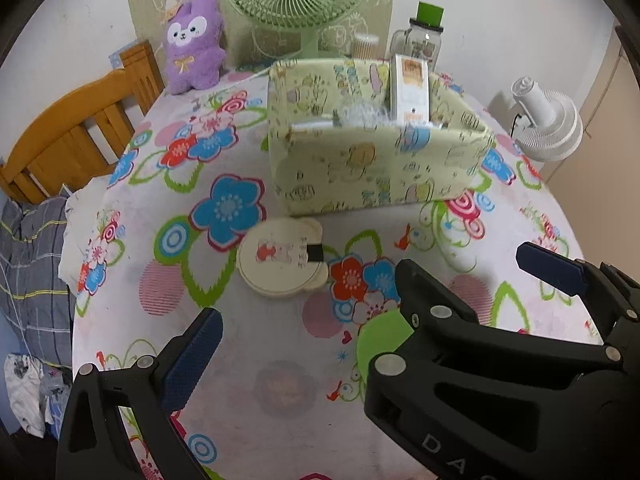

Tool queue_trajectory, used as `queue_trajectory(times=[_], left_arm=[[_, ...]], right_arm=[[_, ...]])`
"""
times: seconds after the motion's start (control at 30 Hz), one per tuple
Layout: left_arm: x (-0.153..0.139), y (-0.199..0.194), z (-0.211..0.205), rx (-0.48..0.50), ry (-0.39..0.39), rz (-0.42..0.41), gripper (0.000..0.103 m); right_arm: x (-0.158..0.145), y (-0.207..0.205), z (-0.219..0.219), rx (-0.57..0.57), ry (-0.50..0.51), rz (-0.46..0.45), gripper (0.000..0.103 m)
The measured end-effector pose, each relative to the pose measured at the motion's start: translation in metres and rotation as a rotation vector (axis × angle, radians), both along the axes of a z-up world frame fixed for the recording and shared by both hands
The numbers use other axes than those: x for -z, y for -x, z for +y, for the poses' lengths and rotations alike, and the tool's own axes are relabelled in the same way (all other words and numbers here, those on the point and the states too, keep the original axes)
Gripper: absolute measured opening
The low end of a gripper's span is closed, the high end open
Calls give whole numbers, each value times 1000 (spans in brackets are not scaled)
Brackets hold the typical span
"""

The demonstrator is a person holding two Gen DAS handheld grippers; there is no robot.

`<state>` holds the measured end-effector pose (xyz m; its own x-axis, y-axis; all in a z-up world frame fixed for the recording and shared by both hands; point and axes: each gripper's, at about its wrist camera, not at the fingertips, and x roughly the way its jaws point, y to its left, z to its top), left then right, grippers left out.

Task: Organize rigid objects
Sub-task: 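Close the right tool on the green rounded case while the left tool reaches the bunny container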

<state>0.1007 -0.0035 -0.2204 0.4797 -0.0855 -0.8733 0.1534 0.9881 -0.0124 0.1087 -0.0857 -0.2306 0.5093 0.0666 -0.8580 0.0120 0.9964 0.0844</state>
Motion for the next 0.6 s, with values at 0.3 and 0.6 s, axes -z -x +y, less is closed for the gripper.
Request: queue_trajectory(times=[0.3,0.6], left_arm=[[28,4,6,19,-21,19,103],[51,10,12,16,-41,38,103]], right_arm=[[29,4,6,-22,-16,5,93],[54,6,9,-56,-3,54,93]])
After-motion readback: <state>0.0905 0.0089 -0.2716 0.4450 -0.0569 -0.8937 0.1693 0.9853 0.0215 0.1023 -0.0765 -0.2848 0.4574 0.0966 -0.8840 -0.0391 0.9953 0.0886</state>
